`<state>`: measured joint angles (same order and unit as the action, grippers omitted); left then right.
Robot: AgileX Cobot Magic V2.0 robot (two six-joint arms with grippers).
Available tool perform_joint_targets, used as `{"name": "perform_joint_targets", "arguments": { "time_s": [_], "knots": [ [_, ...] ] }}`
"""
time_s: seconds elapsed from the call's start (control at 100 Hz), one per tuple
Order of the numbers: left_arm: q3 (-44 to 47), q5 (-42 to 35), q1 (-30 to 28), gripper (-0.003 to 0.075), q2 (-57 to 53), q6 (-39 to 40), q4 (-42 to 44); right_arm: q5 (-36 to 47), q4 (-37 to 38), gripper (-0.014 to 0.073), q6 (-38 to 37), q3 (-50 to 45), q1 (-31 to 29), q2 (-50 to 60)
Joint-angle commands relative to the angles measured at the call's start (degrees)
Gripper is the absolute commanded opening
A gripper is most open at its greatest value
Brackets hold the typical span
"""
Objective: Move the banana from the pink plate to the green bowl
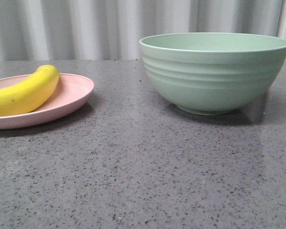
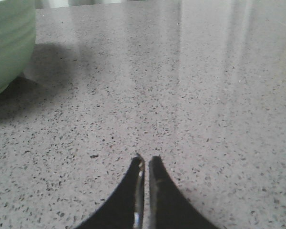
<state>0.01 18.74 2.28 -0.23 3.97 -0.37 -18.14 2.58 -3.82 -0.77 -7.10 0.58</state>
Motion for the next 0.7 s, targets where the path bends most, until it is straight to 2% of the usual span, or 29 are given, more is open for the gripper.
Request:
{"name": "perform_joint_targets", "arguments": {
  "time_s": [0.0,0.3,0.69],
  "knots": [
    [1.5,-2.91,-0.15,-0.0019,-1.83,0.15,0.37,1.47,0.77,-0.0072,0.56,-1.48,-0.4,1.01],
    [1.5,-6.33,-0.15,-0.0019,-1.83,0.15,0.37,2.2,0.77,-0.0072,0.56,-1.48,-0.4,1.01],
    [1.5,-10.15,-0.15,-0.0018,-1.83,0.15,1.1,7.96,0.77,-0.0072,0.56,-1.48,-0.4,1.01]
  ]
}}
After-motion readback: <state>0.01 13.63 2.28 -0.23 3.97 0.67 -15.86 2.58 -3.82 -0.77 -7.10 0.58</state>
